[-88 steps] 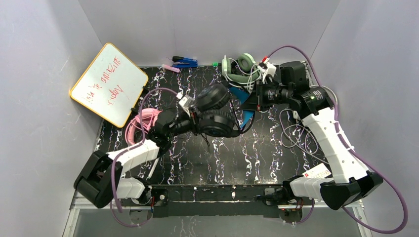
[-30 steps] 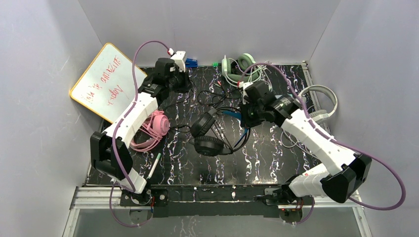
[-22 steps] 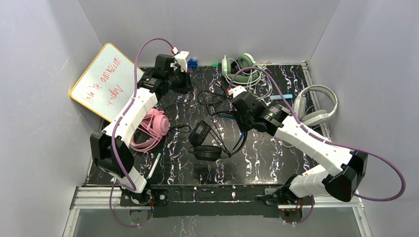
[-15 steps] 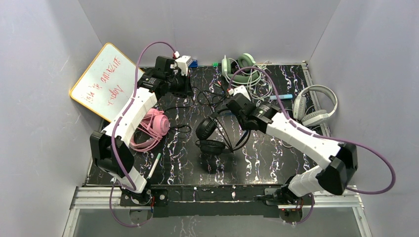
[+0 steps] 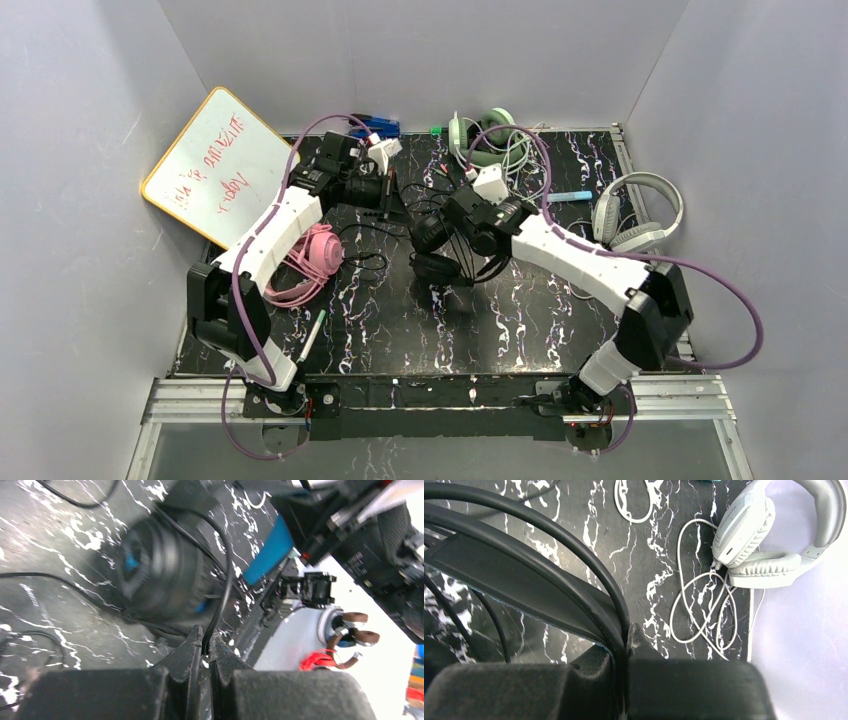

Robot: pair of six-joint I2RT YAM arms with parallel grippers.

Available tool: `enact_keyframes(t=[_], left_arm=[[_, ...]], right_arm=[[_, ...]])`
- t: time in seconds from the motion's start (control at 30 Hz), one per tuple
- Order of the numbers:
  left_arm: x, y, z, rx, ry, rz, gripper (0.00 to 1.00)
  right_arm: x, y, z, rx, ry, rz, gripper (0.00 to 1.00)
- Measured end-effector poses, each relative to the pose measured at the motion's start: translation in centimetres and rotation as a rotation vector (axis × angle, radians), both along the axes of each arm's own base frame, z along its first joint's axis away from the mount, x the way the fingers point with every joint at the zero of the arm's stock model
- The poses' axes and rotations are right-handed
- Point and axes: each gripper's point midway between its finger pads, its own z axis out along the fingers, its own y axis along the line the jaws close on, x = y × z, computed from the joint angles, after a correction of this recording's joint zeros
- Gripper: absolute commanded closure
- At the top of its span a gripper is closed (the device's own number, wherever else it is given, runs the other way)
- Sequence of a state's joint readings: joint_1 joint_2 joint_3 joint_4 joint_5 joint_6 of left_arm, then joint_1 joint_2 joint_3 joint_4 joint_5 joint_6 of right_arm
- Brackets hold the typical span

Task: Wrap the headphones
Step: Wrap the headphones cable around the headphones.

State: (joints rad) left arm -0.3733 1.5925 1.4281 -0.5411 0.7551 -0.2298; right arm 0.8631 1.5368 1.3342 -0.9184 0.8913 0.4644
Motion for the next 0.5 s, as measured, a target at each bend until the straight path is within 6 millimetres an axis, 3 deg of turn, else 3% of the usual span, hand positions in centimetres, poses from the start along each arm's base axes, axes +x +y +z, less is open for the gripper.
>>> enact_keyframes(t=[0.23,0.4,0.5], left_arm=[[-3.9,-1.2,-0.6,-0.038,0.081,-0.055,1.00],[-5.8,-1.7,0.1,-0.065,0.050,-0.062,1.00],[-7.0,-2.6,-0.5,-0.075,0.052,-0.069,1.00]], right_arm=[[2.6,1.0,-1.9,0.031,0.001,-0.151,0.99],[2.8,1.7,-2.6,0.124,0.037,-0.192,0.99],[2.8,2.4,-2.9,0.187,0.056,-0.197,0.99]])
